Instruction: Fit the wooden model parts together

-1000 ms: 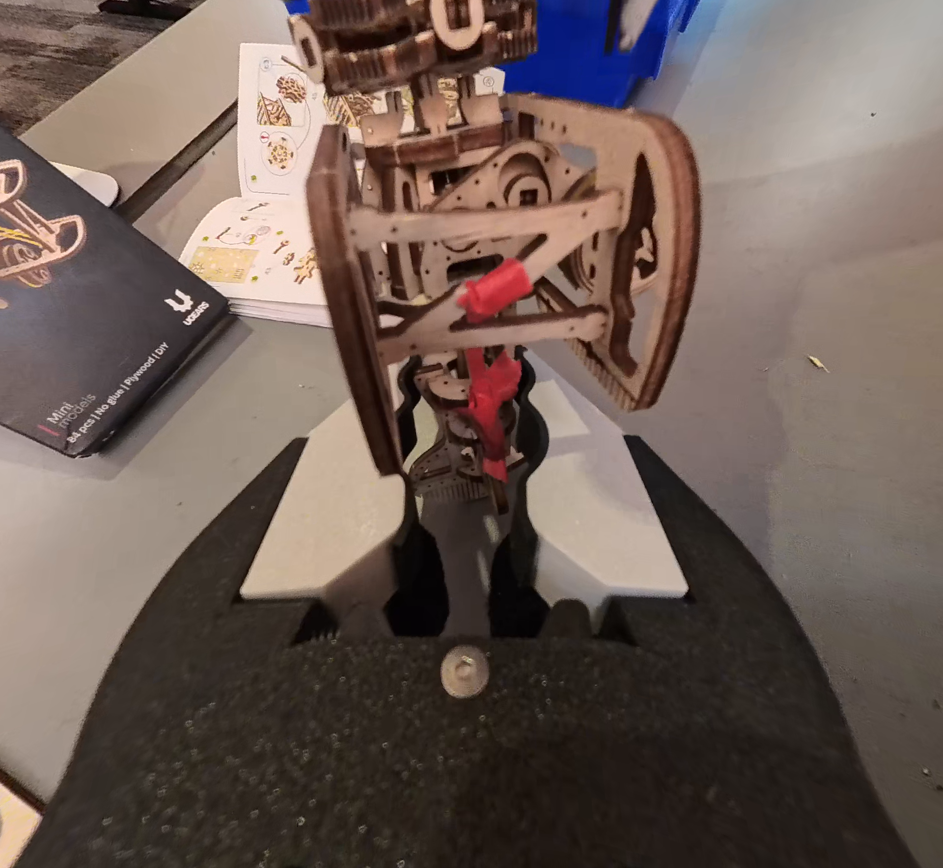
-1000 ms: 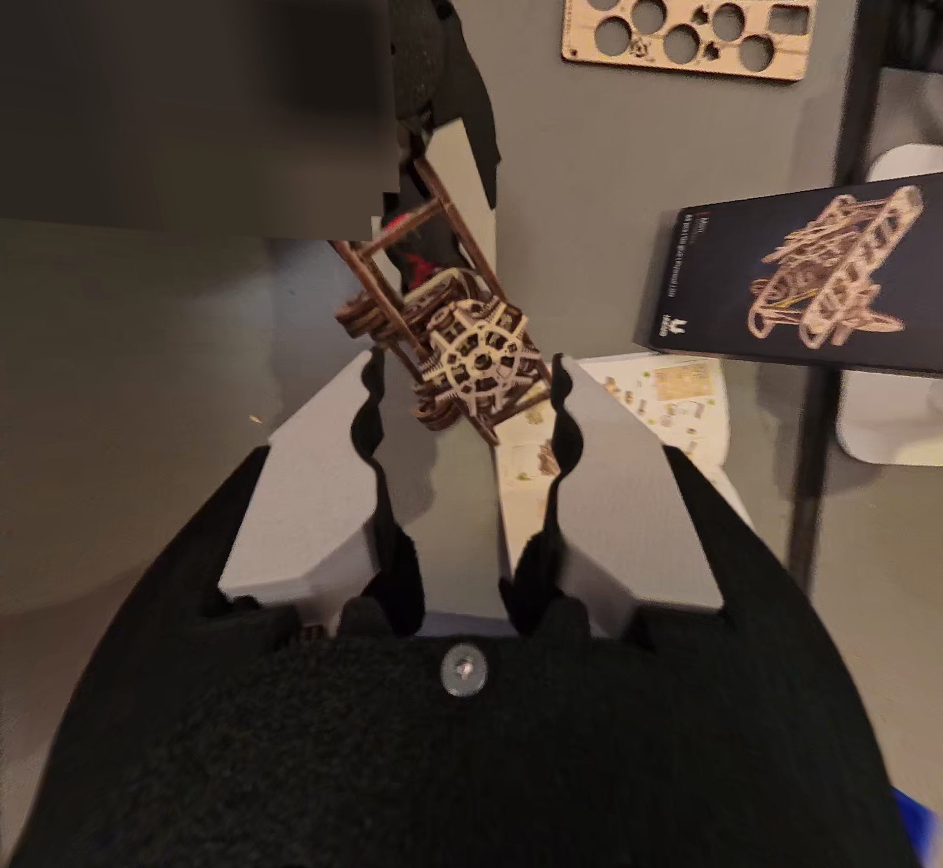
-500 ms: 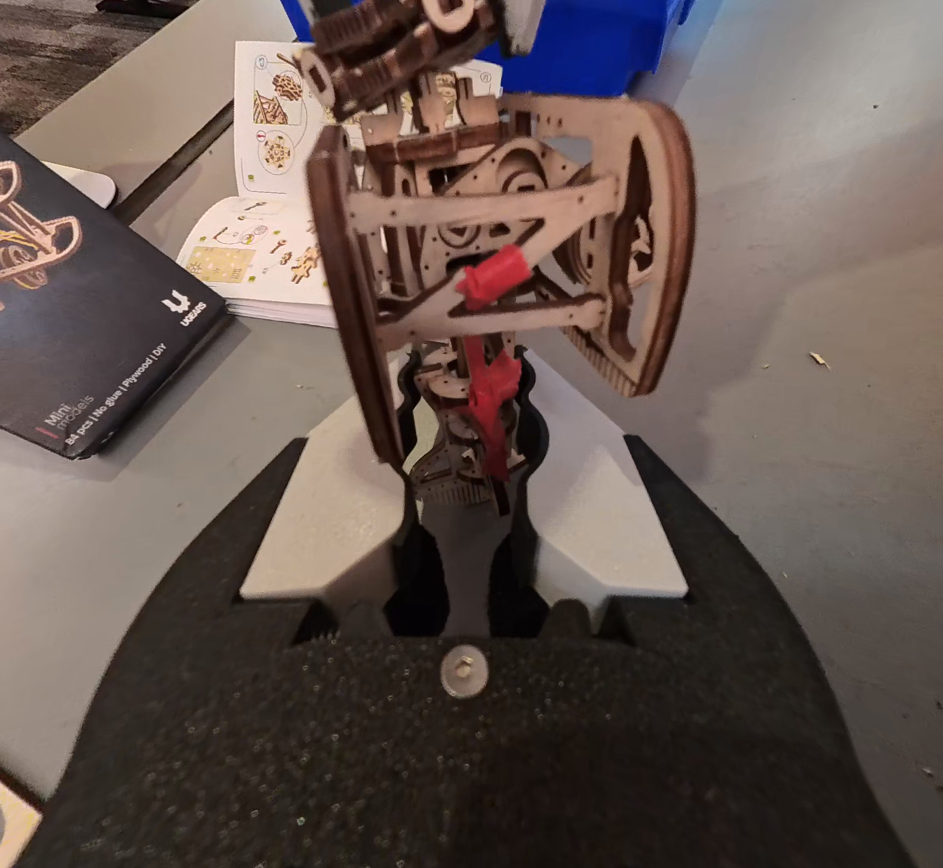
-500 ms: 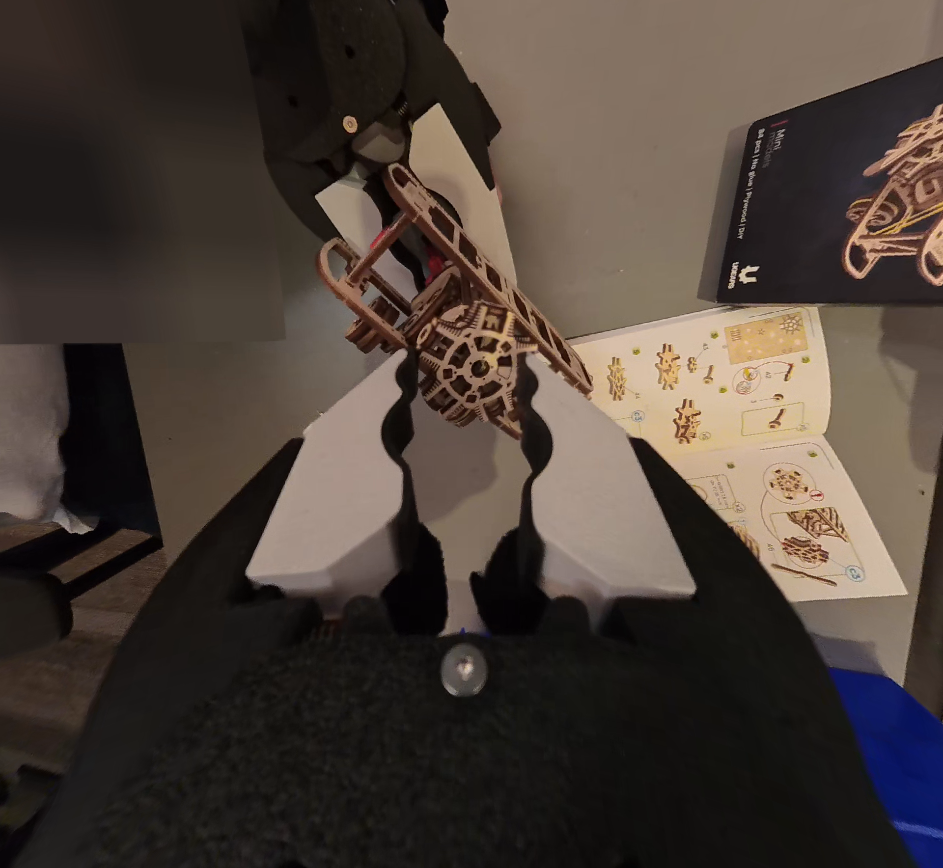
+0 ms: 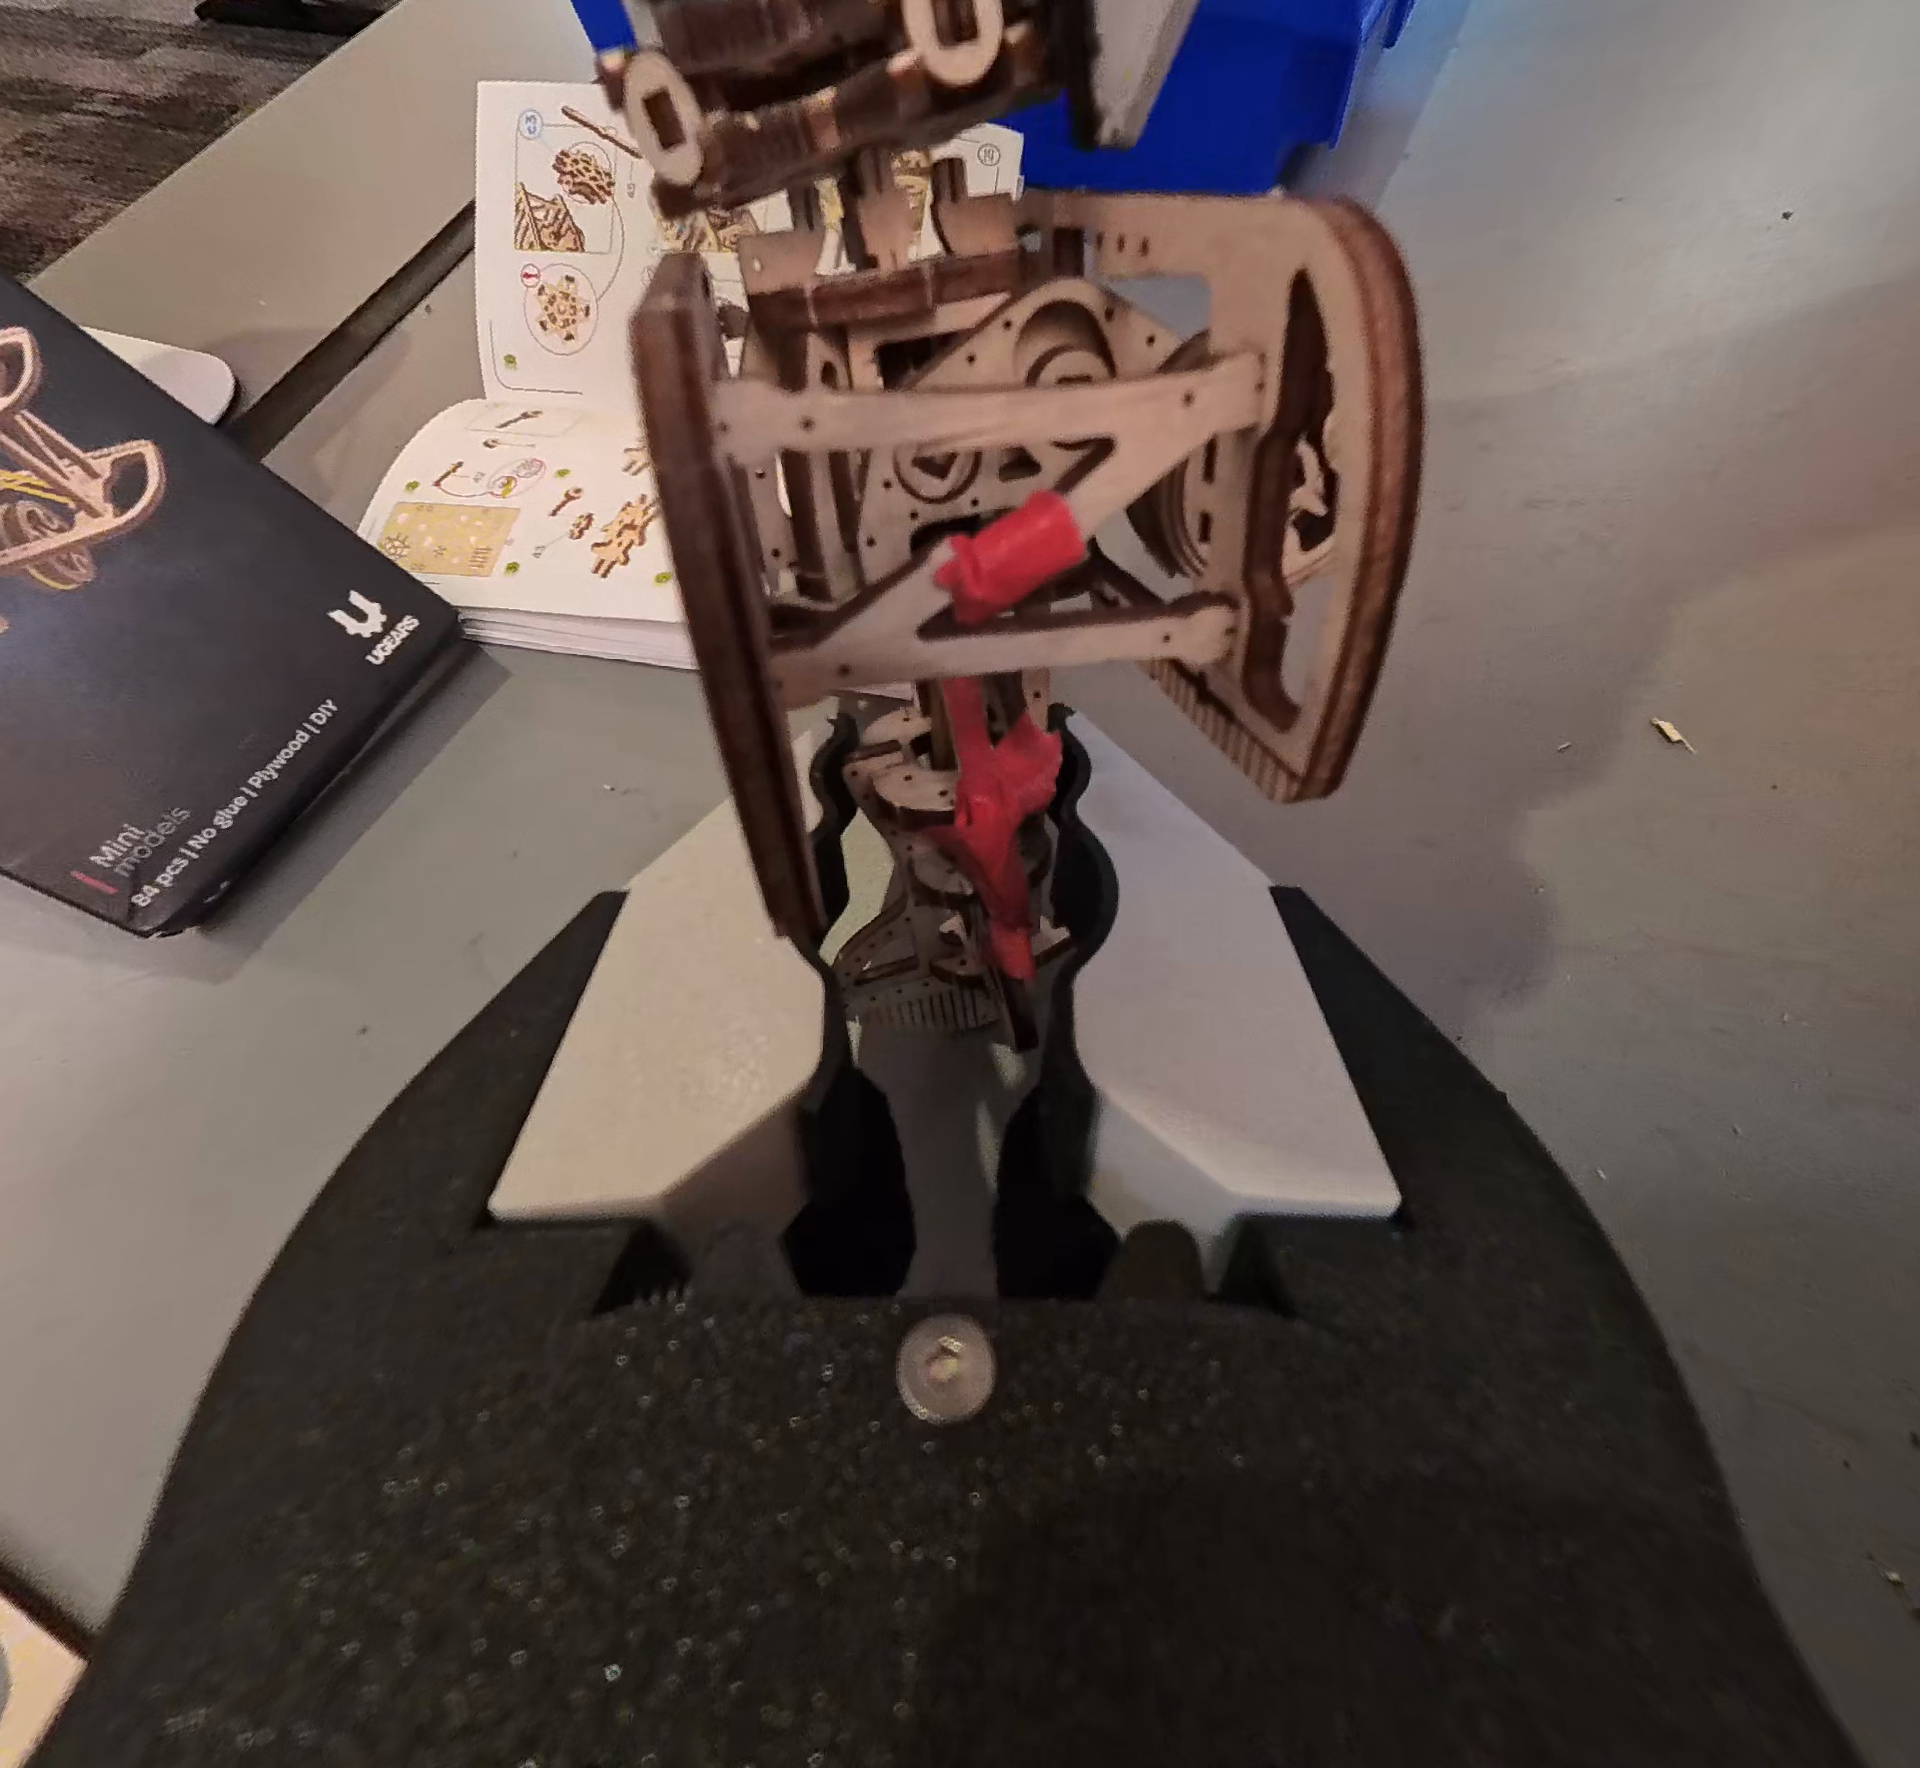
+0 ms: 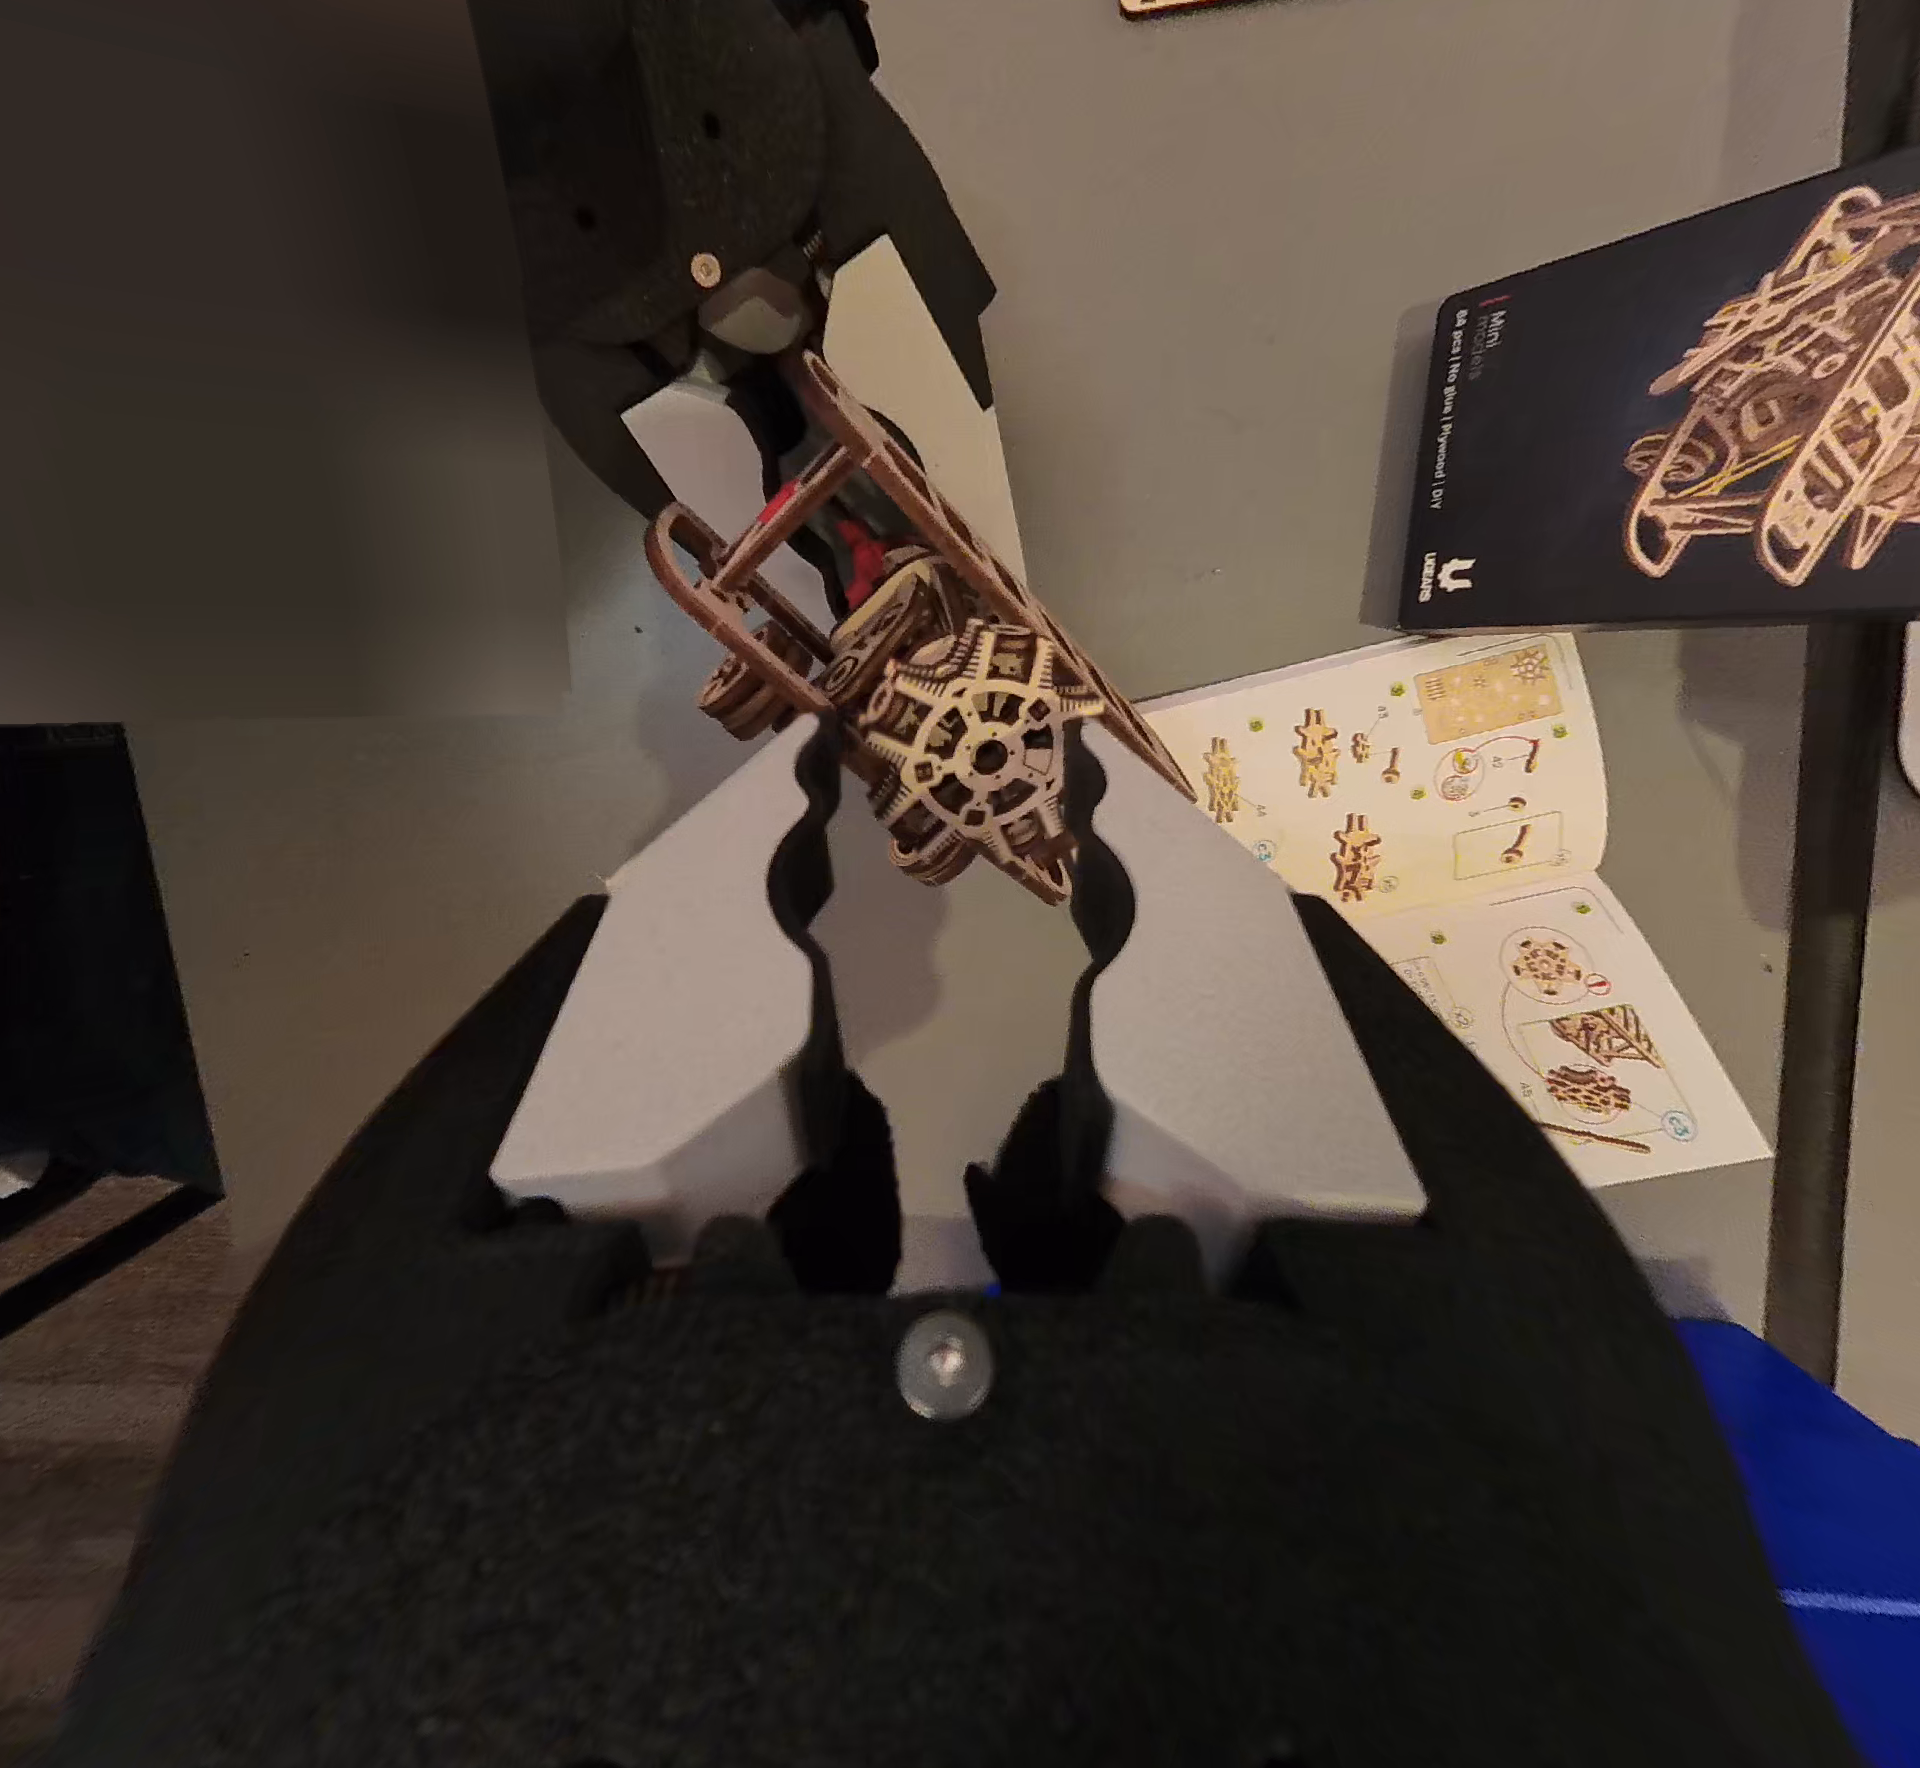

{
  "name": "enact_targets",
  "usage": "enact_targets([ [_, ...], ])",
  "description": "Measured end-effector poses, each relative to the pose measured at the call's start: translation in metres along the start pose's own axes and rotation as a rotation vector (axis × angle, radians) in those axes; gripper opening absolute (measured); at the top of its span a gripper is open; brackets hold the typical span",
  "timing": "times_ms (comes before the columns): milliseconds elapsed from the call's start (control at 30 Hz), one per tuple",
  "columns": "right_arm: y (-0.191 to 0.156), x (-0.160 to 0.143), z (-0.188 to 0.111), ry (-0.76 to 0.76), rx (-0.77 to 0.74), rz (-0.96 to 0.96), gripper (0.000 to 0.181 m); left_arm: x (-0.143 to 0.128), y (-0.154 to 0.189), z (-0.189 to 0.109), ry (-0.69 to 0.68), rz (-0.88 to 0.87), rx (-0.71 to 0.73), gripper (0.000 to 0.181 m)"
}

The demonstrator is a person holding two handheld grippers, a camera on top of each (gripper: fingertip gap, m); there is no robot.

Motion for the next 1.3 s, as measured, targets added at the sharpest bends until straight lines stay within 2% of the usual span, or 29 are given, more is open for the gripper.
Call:
enact_targets([
  [200, -0.001, 0.003, -0.001, -0.023, -0.050, -0.032, 0.048, 0.000, 0.000, 0.000, -0.002, -0.007, -0.002, 0.033],
  [367, 0.002, -0.001, -0.018, -0.004, -0.067, -0.034, 0.052, 0.000, 0.001, 0.000, 0.003, 0.019, 0.007, 0.033],
  [567, -0.002, -0.015, -0.008, 0.002, 0.103, 0.108, 0.068, 0.000, 0.001, 0.000, 0.000, 0.017, 0.006, 0.033],
  [700, 0.004, -0.009, -0.007, -0.010, 0.067, 0.063, 0.059, -0.001, 0.002, 0.000, 0.002, 0.028, 0.011, 0.033],
  [900, 0.002, -0.011, -0.002, -0.032, 0.095, 0.084, 0.046, -0.001, 0.002, 0.000, 0.001, 0.025, 0.007, 0.034],
  [1300, -0.001, -0.011, -0.002, 0.002, 0.149, 0.301, 0.042, -0.001, 0.001, 0.000, 0.007, 0.044, 0.039, 0.033],
])
Point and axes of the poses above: each gripper's, where its closed fingertips meet, z out along the fingers, x out of its top, y = z × x across the jaws, the point moved 1 cm from there along -z, back along the fingers, and after that the axes turned 14 degrees about x, right-handed, at the moved point
